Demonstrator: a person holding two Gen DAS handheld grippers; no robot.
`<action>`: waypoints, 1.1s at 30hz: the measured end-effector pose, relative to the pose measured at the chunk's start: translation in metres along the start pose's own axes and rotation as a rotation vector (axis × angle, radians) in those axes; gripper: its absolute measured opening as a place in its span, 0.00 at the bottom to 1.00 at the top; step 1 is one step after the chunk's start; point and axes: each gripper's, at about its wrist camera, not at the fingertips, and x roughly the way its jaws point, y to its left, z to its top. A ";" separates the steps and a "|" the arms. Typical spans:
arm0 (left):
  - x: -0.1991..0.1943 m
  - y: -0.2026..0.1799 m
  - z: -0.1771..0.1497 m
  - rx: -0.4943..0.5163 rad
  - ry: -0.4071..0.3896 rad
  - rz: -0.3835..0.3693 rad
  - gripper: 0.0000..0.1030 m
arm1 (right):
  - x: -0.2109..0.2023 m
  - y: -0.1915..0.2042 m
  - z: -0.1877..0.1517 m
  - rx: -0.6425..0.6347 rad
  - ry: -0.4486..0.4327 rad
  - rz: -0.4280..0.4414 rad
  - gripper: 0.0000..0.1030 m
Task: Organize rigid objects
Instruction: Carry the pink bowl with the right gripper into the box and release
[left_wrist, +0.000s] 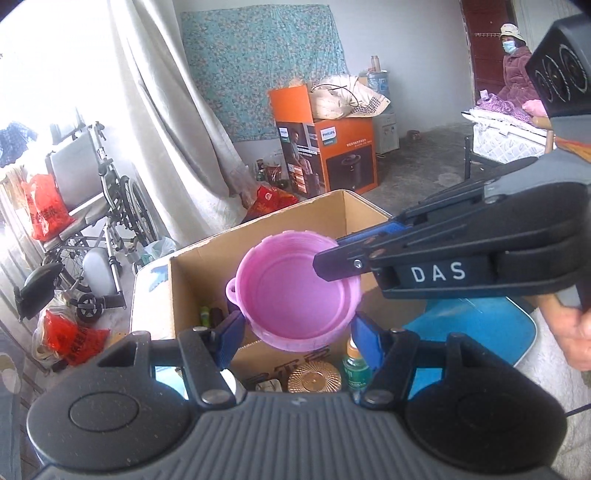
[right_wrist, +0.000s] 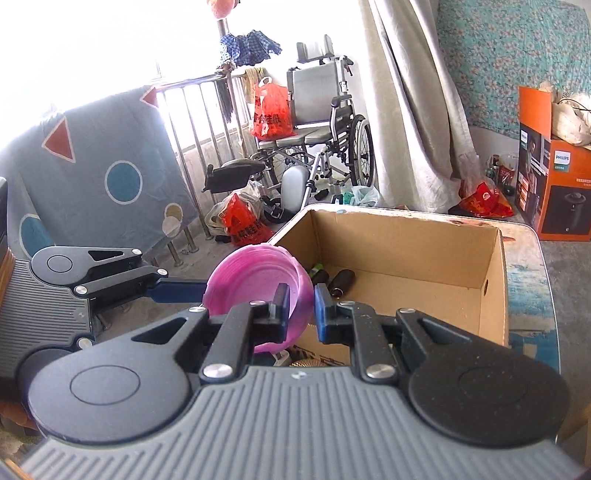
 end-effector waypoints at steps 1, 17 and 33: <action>0.006 0.006 0.005 -0.008 0.005 0.000 0.63 | 0.011 -0.004 0.012 -0.002 0.020 0.013 0.13; 0.148 0.085 0.019 -0.081 0.335 -0.098 0.63 | 0.229 -0.097 0.047 0.281 0.596 0.220 0.13; 0.161 0.100 0.012 -0.104 0.372 -0.090 0.63 | 0.307 -0.093 0.014 0.387 0.789 0.306 0.15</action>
